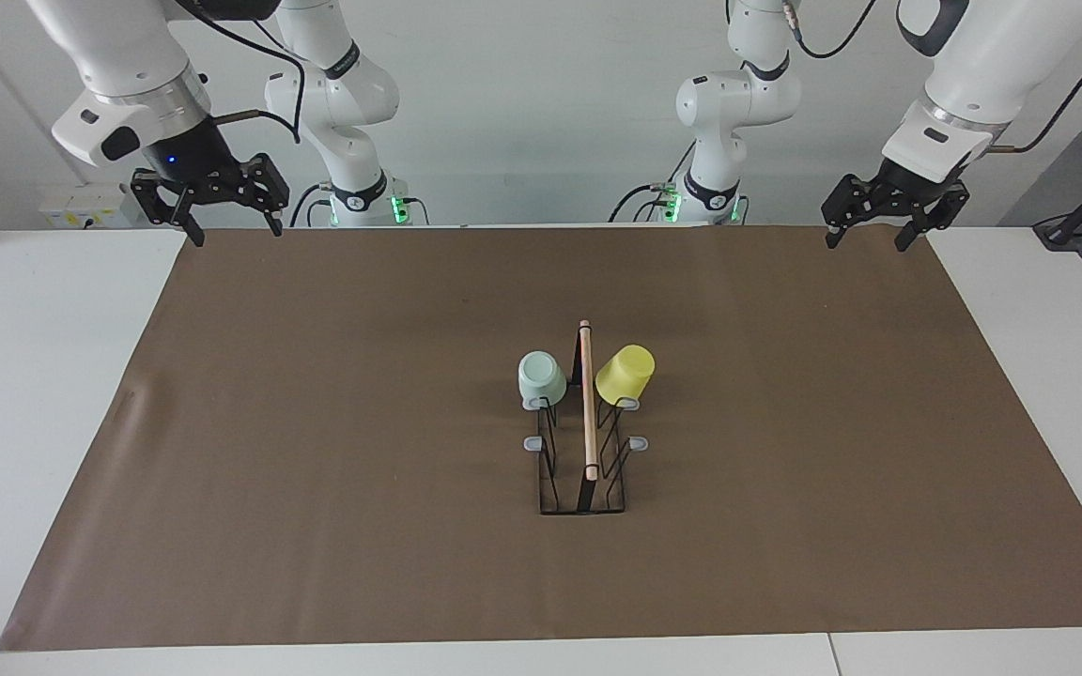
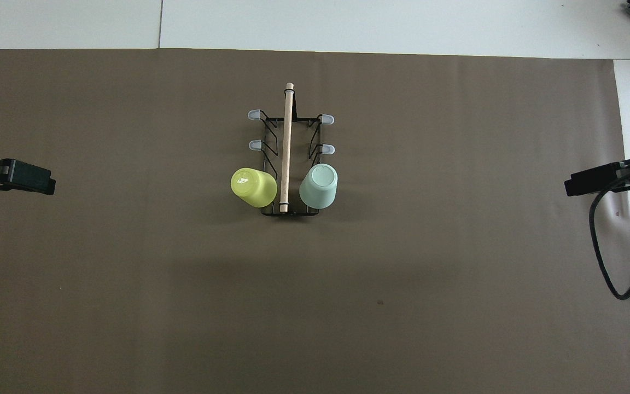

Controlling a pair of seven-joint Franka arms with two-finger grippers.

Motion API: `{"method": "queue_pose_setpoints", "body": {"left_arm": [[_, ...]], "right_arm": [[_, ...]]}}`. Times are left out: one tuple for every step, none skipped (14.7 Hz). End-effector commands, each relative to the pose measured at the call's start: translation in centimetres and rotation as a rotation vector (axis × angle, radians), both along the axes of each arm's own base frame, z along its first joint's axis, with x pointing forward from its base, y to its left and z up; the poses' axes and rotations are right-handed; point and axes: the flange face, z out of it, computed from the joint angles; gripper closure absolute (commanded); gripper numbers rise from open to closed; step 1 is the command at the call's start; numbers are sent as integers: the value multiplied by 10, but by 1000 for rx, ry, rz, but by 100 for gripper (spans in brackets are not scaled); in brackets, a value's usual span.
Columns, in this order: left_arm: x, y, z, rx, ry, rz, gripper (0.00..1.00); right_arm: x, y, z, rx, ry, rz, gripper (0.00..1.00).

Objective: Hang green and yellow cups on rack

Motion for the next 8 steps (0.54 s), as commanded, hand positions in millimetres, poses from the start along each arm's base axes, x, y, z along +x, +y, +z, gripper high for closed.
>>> {"method": "queue_pose_setpoints", "body": {"left_arm": [[-5, -1, -1, -7, -4, 5, 0], [-6, -2, 0, -7, -4, 2, 0], [-6, -3, 0, -7, -4, 1, 0], [-6, -3, 0, -7, -3, 3, 0], [-6, -4, 0, -7, -3, 1, 0], [-6, -5, 0, -6, -1, 0, 0], [-6, -5, 0, -6, -1, -2, 0], [-6, -5, -1, -6, 0, 0, 0]], "right_arm": [[-5, -1, 0, -5, -11, -18, 0], [-5, -1, 0, -5, -11, -20, 0], [-6, -1, 1, -4, -12, -20, 0], [-5, -1, 0, -4, -11, -20, 0], [-5, -1, 0, -4, -11, -20, 0], [-5, -4, 1, -4, -12, -24, 0], [-5, -4, 1, -4, -14, -23, 0], [-5, -4, 1, -4, -14, -21, 0]]}}
